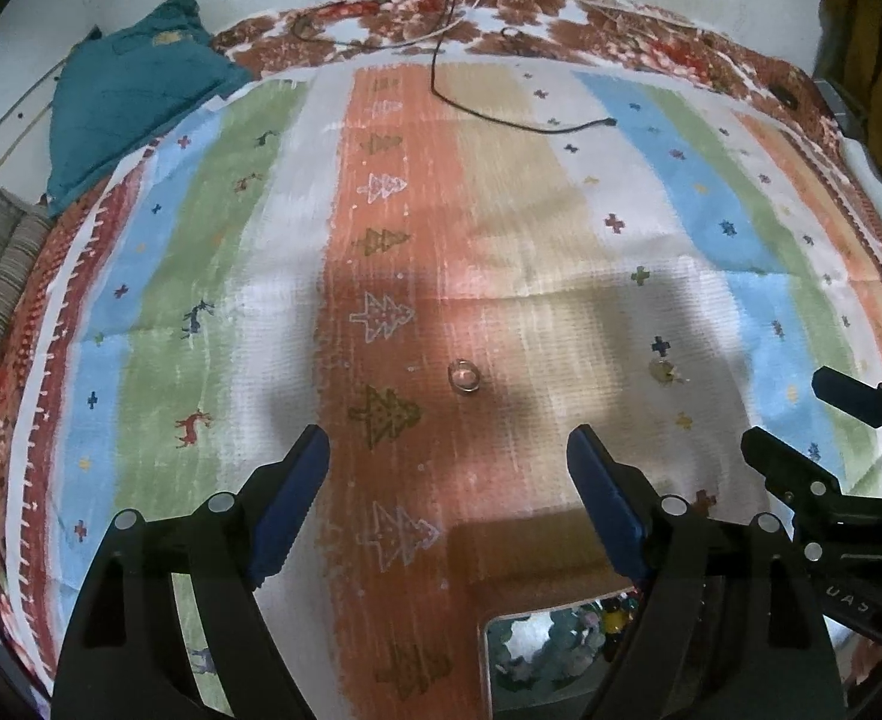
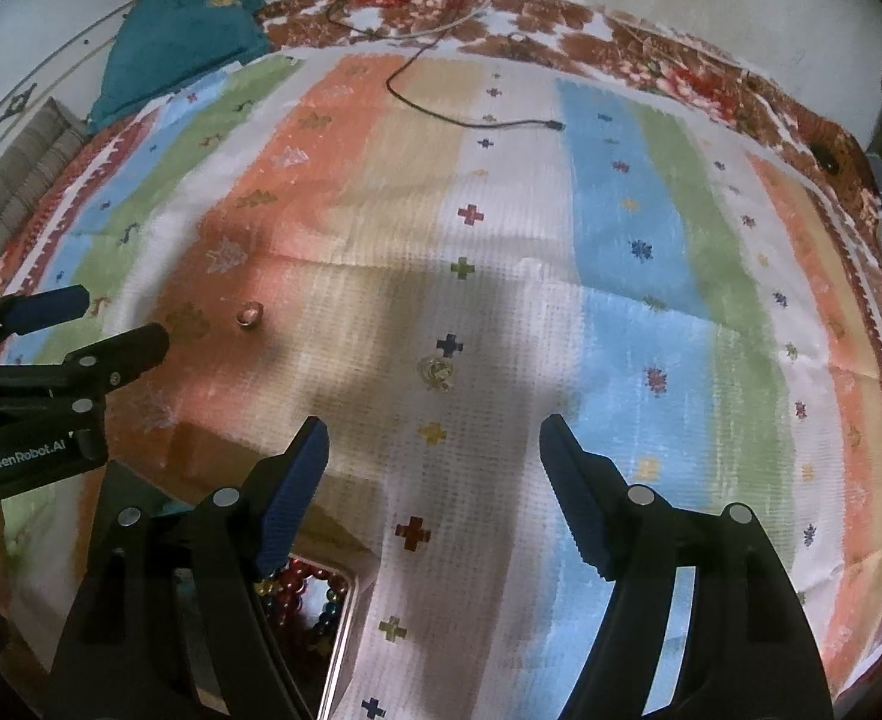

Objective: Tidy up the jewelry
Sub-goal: 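Move the left gripper to the gold ring while the right approaches the gold charm, then close the left gripper on the gold ring while the right grasps the gold charm, then carry the ring and charm over the silver tin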

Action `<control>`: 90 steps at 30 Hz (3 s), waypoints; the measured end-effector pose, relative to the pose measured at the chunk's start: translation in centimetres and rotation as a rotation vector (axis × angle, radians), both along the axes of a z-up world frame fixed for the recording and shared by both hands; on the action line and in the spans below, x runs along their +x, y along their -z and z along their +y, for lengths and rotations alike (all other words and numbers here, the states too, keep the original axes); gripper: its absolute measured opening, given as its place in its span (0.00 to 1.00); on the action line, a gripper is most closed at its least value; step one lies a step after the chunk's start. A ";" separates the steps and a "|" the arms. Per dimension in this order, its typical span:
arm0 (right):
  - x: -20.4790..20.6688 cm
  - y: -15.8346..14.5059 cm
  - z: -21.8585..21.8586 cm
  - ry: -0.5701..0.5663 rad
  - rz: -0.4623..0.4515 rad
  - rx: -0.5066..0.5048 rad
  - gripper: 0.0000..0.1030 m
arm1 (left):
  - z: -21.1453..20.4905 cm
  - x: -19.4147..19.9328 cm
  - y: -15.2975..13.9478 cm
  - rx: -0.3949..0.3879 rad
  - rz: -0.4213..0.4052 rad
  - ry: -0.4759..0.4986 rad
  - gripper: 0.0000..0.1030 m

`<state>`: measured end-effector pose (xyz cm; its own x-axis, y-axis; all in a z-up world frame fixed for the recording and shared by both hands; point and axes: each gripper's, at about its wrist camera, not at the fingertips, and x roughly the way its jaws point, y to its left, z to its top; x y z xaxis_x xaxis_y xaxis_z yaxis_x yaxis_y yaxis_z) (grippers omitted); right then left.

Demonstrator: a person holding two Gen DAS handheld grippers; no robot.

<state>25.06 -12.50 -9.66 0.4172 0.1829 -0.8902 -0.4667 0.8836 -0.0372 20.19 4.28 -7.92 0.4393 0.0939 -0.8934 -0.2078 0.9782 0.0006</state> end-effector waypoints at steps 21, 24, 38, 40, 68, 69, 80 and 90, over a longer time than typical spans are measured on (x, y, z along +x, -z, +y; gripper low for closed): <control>3.1 3.4 1.1 0.022 0.043 -0.074 0.71 | 0.2 3.6 2.4 0.005 0.073 0.039 0.76; 3.5 3.8 1.3 0.023 0.053 -0.084 0.71 | 0.3 4.3 3.1 0.006 0.094 0.039 0.72; 5.3 6.1 2.0 0.019 0.129 -0.090 0.60 | 0.4 7.2 6.0 -0.007 0.172 0.057 0.54; 5.5 6.5 2.2 0.015 0.135 -0.097 0.56 | 0.4 7.4 6.7 -0.009 0.192 0.062 0.48; 4.2 5.4 3.3 -0.051 0.106 -0.064 0.11 | 0.0 4.8 5.9 -0.009 0.156 0.067 0.17; 4.1 5.2 3.3 -0.051 0.103 -0.061 0.11 | -0.1 4.7 5.6 -0.011 0.150 0.067 0.17; 1.9 2.8 2.4 -0.052 0.068 -0.026 0.11 | -1.0 2.9 1.9 -0.025 0.073 0.083 0.17; -0.4 0.6 1.3 -0.046 0.028 0.005 0.11 | -1.3 -0.1 -0.9 -0.052 0.001 0.087 0.17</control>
<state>24.66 -11.17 -10.24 0.3833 0.2058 -0.9004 -0.5077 0.8613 -0.0193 20.12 3.00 -7.05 0.4432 0.0093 -0.8964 -0.1224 0.9912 -0.0502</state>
